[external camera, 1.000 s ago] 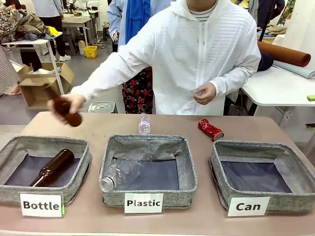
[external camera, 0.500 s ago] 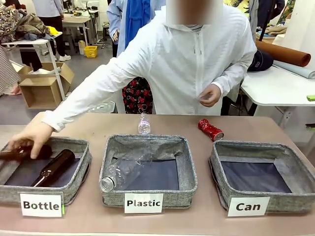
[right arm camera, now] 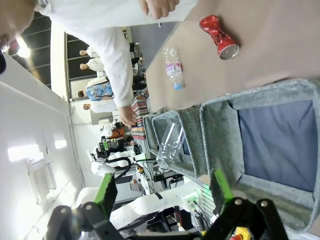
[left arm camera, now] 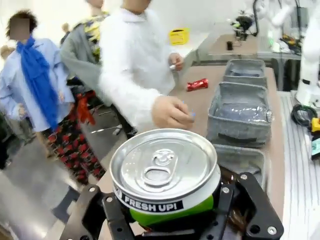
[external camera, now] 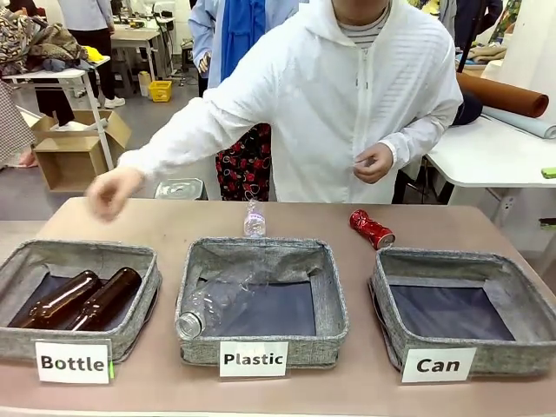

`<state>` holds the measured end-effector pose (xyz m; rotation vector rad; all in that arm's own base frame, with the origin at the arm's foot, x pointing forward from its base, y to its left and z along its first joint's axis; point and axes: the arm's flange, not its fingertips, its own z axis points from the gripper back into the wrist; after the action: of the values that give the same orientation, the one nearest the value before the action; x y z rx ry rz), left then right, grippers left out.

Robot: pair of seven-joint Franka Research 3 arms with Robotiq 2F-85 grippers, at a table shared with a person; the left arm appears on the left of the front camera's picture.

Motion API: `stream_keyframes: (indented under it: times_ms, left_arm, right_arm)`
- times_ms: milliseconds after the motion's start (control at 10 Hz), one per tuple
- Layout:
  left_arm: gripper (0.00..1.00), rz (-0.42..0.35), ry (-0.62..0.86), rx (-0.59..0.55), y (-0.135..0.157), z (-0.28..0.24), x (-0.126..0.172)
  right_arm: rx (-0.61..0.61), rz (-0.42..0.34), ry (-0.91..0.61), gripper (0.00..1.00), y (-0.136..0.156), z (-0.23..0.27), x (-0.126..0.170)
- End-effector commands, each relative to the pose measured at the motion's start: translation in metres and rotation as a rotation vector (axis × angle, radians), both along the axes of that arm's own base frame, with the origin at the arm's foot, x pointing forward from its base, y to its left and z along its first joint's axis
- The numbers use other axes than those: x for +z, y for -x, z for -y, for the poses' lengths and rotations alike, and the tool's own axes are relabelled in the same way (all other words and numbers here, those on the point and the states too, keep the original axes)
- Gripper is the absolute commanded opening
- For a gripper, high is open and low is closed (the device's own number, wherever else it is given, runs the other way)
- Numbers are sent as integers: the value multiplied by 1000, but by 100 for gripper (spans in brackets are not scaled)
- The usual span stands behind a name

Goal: Sort the can waste into the basket.
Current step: Pick up the can waste from the table and place it in the right Fabric basket.

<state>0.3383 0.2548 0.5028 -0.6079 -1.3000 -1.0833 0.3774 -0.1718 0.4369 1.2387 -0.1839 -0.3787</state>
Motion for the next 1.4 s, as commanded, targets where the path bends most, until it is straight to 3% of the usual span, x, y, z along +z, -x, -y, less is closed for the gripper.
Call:
stream_keyframes:
  times_ms: [0,100,200,300,500,700,800,900,1000,1100,1200,1300]
  left_arm:
    - [0,29,-46,-149,-37,83,-6]
    - [0,15,-50,-228,-66,122,-15]
    - [0,63,-30,-298,-97,169,-25]
    - [0,100,-21,-391,-123,212,-31]
    - [0,4,42,-566,-166,319,-42]
    - [0,-148,105,-664,-164,430,-55]
    - [0,-173,97,-659,-151,493,-64]
    - [0,-150,67,-609,-135,542,-72]
    - [0,-13,73,-505,-129,571,-77]
    - [0,-107,23,-516,-137,568,-80]
    - [0,-129,84,-620,-125,561,-77]
    - [0,-129,84,-620,-125,561,-77]
  right_arm:
    - [6,18,-1,100,0,1,2]
    - [0,0,0,100,0,0,0]
    - [-17,126,88,100,15,21,49]
    - [-9,117,204,100,32,34,74]
    - [81,184,291,100,65,67,103]
    - [37,235,347,100,85,113,114]
    - [-18,229,294,100,89,130,113]
    - [-53,219,310,100,92,136,105]
    - [-46,212,301,100,97,134,97]
    - [-29,201,288,100,104,124,87]
    - [-50,187,315,100,105,137,104]
    - [-50,187,315,100,105,137,104]
